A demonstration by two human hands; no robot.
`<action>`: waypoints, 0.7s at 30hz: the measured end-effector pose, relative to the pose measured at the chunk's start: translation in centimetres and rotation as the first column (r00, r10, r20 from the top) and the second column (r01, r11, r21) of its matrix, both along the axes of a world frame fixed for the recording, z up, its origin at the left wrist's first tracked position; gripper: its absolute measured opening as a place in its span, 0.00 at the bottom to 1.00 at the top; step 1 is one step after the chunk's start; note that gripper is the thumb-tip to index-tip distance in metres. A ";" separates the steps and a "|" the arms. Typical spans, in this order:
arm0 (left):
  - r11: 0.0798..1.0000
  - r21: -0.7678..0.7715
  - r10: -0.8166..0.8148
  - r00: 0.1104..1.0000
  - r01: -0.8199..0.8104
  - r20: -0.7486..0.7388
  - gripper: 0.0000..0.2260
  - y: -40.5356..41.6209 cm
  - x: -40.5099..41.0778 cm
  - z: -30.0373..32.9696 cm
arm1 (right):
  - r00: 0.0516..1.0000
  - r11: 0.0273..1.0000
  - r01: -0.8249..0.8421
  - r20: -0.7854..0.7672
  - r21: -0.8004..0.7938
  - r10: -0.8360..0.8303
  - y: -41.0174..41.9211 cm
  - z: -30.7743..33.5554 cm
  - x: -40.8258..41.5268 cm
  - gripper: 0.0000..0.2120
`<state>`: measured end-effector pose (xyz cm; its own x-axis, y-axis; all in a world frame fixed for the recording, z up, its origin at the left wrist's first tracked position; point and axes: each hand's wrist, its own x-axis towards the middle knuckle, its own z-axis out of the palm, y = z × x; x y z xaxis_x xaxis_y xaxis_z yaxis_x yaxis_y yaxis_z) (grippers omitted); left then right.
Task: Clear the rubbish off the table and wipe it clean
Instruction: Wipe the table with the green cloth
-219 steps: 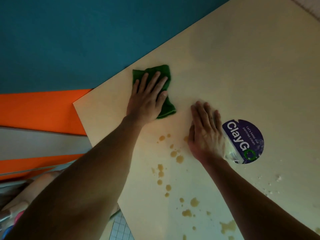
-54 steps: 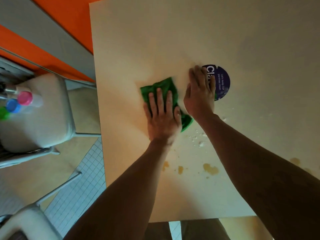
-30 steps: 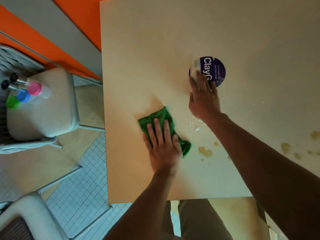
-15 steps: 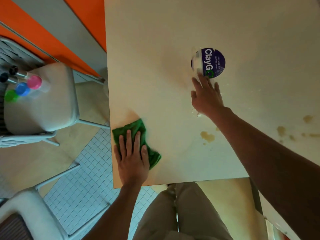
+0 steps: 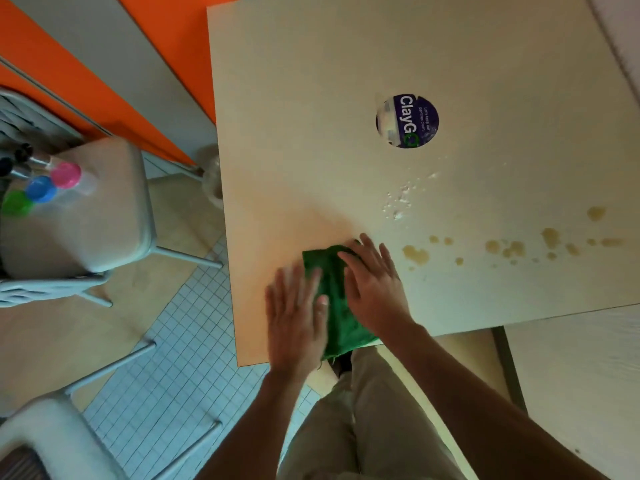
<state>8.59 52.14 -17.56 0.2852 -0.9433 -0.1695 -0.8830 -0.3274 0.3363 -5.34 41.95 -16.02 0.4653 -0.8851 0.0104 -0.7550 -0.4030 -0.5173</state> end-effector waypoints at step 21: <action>0.993 -0.057 0.110 0.988 -0.104 0.107 0.26 -0.1 2.7 -1.0 | 0.953 0.997 -0.034 -0.304 -0.074 0.009 -0.8 -2.7 2.0 0.23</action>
